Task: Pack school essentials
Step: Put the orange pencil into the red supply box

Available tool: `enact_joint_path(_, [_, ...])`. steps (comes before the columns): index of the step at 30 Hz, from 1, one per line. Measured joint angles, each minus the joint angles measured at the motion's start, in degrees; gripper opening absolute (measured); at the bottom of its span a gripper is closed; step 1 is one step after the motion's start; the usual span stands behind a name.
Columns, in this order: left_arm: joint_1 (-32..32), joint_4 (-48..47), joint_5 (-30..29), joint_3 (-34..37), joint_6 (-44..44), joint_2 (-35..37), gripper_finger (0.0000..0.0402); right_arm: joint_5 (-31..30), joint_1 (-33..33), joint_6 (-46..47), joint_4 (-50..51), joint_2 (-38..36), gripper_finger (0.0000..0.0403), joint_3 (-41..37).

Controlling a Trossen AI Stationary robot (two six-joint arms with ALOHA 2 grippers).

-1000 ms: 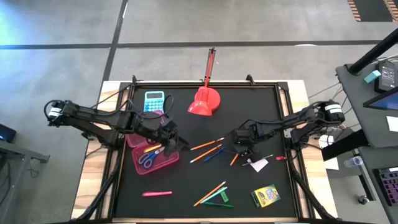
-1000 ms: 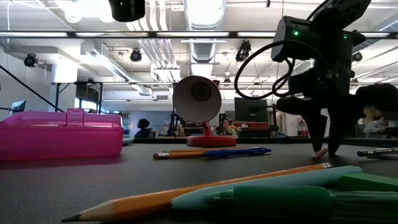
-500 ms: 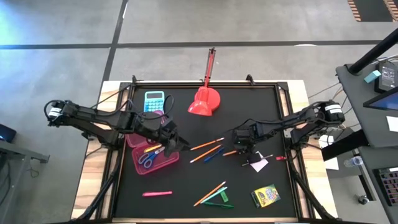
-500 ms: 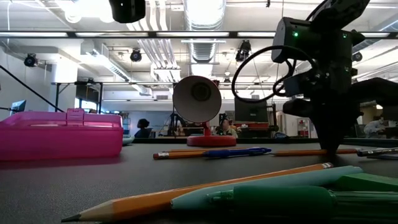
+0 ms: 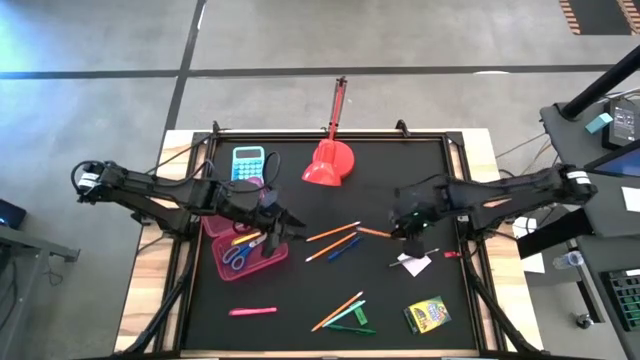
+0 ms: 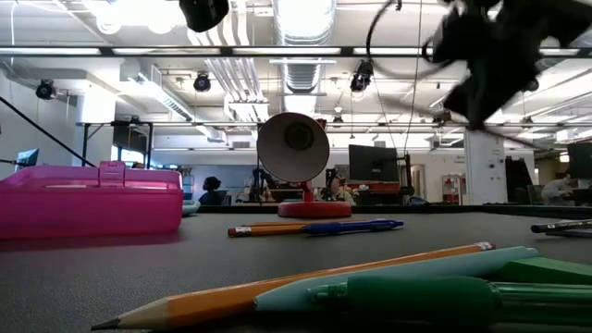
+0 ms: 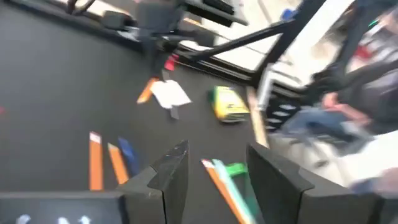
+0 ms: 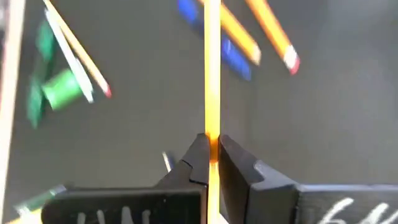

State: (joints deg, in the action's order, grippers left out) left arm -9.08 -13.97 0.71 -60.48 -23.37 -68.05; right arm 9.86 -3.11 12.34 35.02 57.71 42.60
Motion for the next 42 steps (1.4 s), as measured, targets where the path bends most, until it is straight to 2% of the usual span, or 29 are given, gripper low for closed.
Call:
enact_joint_path(5, [0.08,1.90,-8.27,0.20,8.70,-0.51,0.0142,-8.22,0.00,4.24,-10.54,-5.52,0.0010,1.27])
enact_joint_path(9, [0.51,10.44,-10.54,1.35,14.26,-0.53,0.0142,-15.58,0.00,2.84,-22.10,-6.71,0.0011,1.95])
enact_joint_path(15, [3.11,23.98,-11.50,2.29,16.71,-0.60,0.0142,-17.66,0.02,-2.66,-41.87,-4.25,0.0012,2.78])
enact_joint_path(18, [4.17,29.26,-11.84,2.30,16.67,-1.71,0.0142,-17.77,0.00,-4.73,-46.80,-1.24,0.0012,4.91])
enact_joint_path(23, [4.74,36.56,-11.80,2.30,16.63,-5.63,0.0142,-17.73,0.02,-7.99,-47.36,5.87,0.0012,11.60])
enact_joint_path(32, [4.74,39.51,-12.43,1.93,16.28,-7.35,0.0141,-17.35,0.02,-12.46,-39.09,14.56,0.0013,23.04])
enact_joint_path(36, [4.74,39.53,-12.63,1.92,16.28,-7.06,0.0136,-17.24,0.02,-13.98,-36.05,16.75,0.0013,26.29])
enact_joint_path(42, [4.59,39.49,-12.62,1.92,16.21,-7.05,0.0100,-17.22,0.02,-14.53,-35.25,16.66,0.0013,27.31])
